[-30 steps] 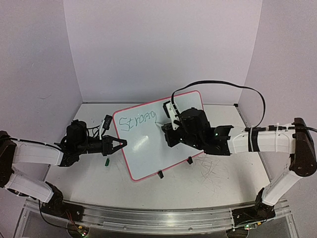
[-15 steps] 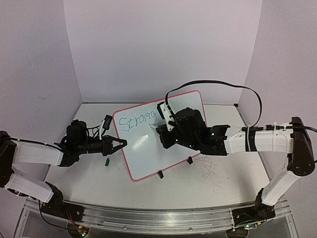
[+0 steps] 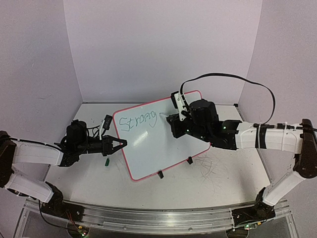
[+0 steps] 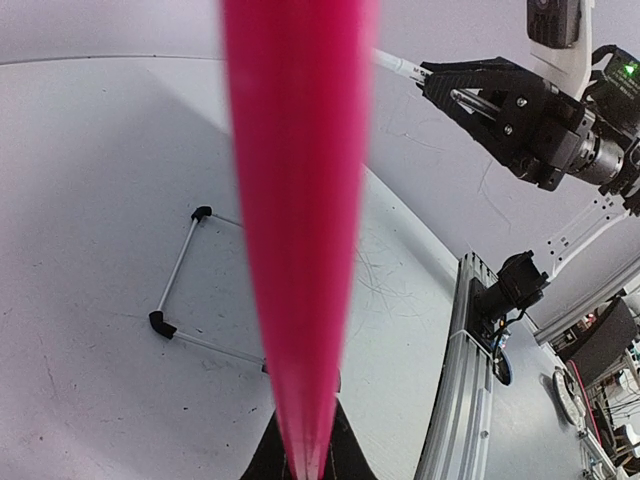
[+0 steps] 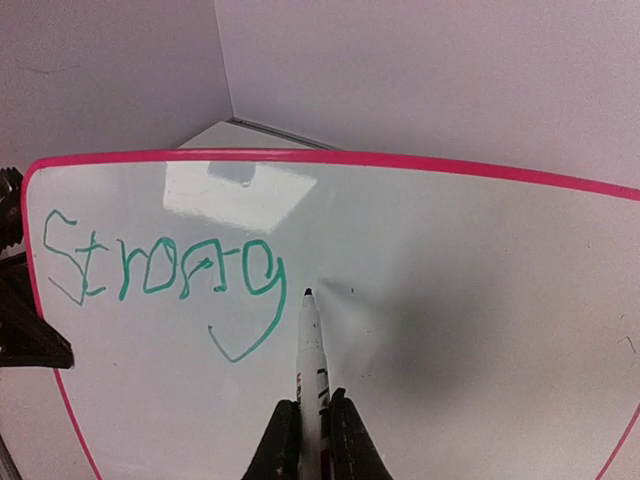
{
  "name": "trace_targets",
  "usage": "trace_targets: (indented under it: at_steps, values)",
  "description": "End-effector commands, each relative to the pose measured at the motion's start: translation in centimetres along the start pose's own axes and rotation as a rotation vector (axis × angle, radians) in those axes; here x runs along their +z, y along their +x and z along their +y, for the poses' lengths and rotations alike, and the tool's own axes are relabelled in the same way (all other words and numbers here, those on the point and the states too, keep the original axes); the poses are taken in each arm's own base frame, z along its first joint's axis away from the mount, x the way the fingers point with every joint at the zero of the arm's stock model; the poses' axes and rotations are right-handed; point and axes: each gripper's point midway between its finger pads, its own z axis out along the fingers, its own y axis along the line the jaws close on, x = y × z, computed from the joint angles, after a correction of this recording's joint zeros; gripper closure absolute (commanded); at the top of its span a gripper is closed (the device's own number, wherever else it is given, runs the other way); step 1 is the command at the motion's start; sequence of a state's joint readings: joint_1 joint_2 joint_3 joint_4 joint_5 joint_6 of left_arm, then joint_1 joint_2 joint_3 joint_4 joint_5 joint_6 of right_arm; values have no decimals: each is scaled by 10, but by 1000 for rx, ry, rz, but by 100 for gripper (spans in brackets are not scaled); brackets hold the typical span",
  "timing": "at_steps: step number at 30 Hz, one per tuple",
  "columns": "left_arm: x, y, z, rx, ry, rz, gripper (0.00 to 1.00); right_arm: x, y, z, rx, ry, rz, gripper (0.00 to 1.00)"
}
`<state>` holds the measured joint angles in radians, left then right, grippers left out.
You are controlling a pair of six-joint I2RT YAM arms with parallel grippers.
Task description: Write a sentence on the whiteboard
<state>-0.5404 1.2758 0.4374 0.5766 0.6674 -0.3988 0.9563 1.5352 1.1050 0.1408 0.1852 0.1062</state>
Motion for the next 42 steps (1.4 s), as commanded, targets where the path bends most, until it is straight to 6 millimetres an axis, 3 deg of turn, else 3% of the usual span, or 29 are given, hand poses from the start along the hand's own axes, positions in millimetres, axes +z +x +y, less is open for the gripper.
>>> trace_targets:
  at_steps: [1, 6, 23, 33, 42]
  values:
    - [-2, -14, -1, 86, -20, -38, 100, 1, -25, 10, 2, -41, -67, 100]
    - [-3, -16, -2, 90, -22, -45, 100, 6, -25, 14, -12, -60, -69, 100]
    - [-3, -16, -2, 95, -21, -44, 100, 14, -19, 2, 2, 16, -65, 100]
    - [-3, -15, -2, 94, -21, -39, 100, 13, -13, -18, 35, 106, -47, 100]
    - [-3, -15, -2, 92, -22, -37, 100, 15, -19, -21, 37, 126, -62, 100]
